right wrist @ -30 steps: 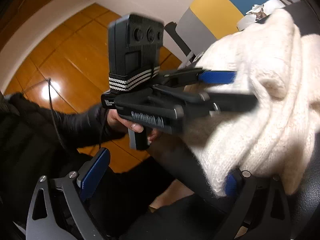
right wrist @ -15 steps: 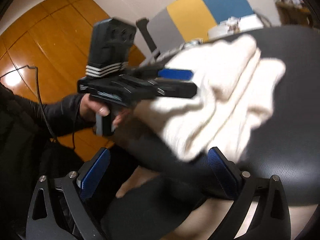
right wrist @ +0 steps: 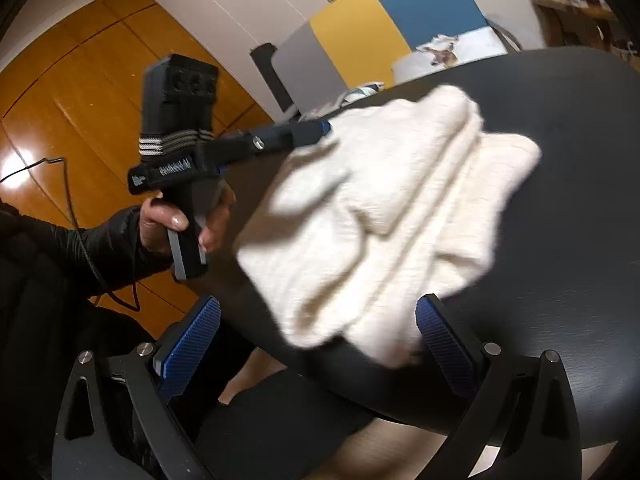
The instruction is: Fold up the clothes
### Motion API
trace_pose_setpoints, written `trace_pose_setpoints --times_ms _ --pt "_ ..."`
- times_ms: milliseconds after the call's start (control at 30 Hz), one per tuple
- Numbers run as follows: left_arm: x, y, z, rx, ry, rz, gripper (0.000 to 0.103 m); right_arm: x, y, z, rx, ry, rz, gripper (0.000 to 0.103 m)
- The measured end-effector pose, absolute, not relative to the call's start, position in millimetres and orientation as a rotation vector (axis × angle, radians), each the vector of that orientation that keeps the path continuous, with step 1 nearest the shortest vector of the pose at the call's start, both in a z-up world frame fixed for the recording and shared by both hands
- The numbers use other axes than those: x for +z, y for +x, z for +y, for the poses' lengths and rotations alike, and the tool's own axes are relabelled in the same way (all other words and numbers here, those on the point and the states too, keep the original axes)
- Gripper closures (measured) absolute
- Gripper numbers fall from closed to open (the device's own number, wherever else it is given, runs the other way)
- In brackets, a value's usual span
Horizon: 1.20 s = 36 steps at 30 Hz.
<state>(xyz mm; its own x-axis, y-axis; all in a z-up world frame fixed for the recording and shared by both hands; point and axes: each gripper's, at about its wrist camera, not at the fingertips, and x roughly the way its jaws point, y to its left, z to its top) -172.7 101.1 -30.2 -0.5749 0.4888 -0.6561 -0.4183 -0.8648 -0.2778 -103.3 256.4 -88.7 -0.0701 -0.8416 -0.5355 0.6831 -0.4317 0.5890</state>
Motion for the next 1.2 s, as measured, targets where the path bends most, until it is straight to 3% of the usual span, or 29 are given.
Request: trace_pose_setpoints --times_ms 433,767,1033,1200 --pt "-36 -183 119 2.452 -0.959 -0.078 0.025 -105 -96 213 -1.472 1.132 -0.079 0.003" --pt "-83 -205 146 2.483 -1.227 0.158 0.024 -107 -87 207 -1.365 1.148 -0.030 0.003" --pt "-67 -201 130 2.487 -1.162 0.037 0.024 -108 -75 206 -1.306 1.162 0.012 0.001" --pt "-46 -196 93 2.534 -1.077 -0.161 0.024 -81 -105 253 -1.538 1.092 -0.281 0.001"
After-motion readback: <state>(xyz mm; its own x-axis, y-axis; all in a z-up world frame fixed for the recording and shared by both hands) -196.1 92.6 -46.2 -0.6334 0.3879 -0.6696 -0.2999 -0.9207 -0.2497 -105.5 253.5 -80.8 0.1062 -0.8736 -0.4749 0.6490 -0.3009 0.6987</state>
